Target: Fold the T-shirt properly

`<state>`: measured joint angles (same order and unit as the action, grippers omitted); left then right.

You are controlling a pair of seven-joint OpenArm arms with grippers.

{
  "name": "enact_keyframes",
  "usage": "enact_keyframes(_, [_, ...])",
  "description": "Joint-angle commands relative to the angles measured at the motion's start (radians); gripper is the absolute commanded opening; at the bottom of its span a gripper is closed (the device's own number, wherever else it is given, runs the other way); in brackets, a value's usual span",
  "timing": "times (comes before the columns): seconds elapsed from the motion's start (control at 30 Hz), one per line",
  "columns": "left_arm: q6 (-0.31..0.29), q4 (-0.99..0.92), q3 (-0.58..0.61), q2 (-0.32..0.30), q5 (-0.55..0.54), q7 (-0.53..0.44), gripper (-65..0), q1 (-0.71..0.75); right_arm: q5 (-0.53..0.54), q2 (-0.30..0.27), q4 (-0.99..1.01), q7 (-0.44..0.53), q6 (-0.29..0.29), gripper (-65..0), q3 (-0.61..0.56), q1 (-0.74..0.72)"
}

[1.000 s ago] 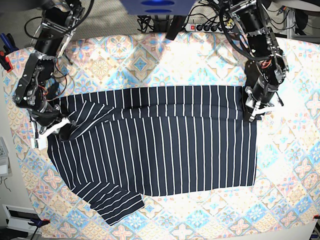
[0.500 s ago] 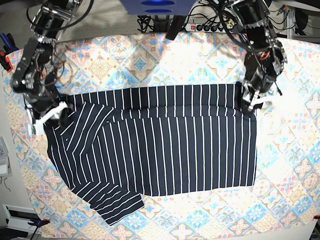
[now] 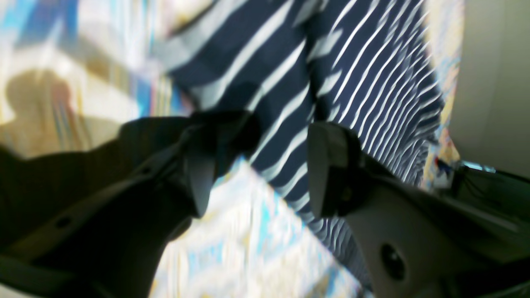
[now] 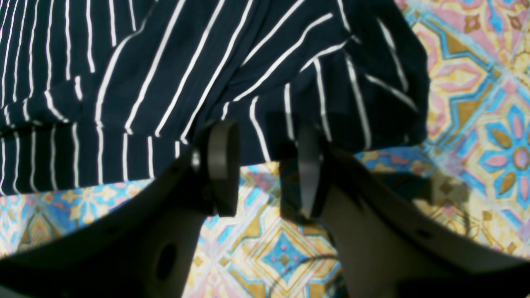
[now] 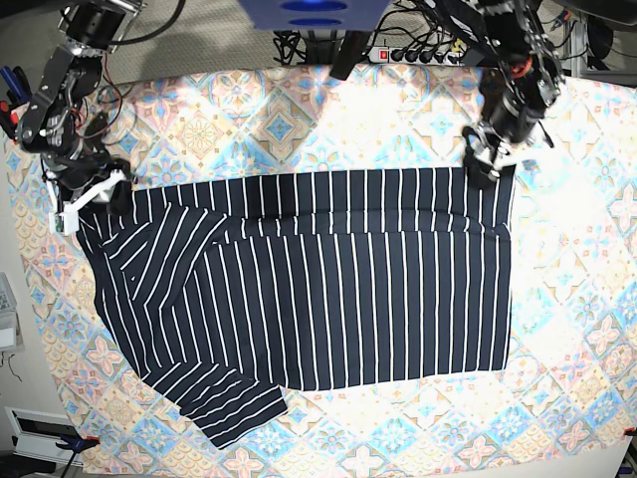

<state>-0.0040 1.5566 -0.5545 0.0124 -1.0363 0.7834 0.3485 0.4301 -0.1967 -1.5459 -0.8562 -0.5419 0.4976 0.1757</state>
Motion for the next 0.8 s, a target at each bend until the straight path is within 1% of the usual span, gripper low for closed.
enact_keyframes(0.0, [-0.015,0.035,-0.006,-0.018,-0.032,-0.02,-30.4,0.011,0.014,-0.014,-0.02,0.021,-0.002,-42.6,0.003,-0.002])
enact_keyframes(0.1, [-0.015,0.035,-0.008,-0.013,-0.045,-0.025,-30.4,0.027,0.014,-0.014,-0.02,0.021,-0.002,-42.6,0.002,-0.003])
enact_keyframes(0.27, [-0.014,0.031,-0.009,-0.013,-0.04,-0.038,-30.4,0.001,0.014,-0.014,-0.02,0.021,-0.002,-42.6,0.0,-0.003])
enact_keyframes(0.5, [-0.014,-0.103,-0.009,-0.012,-0.023,-0.045,-30.4,-0.047,0.014,-0.014,-0.02,0.021,-0.002,-42.6,0.002,-0.003])
enact_keyframes(0.77, [-0.014,-0.123,-0.009,-0.012,-0.028,-0.037,-30.4,-0.059,0.014,-0.014,-0.02,0.021,-0.002,-42.6,0.003,-0.005])
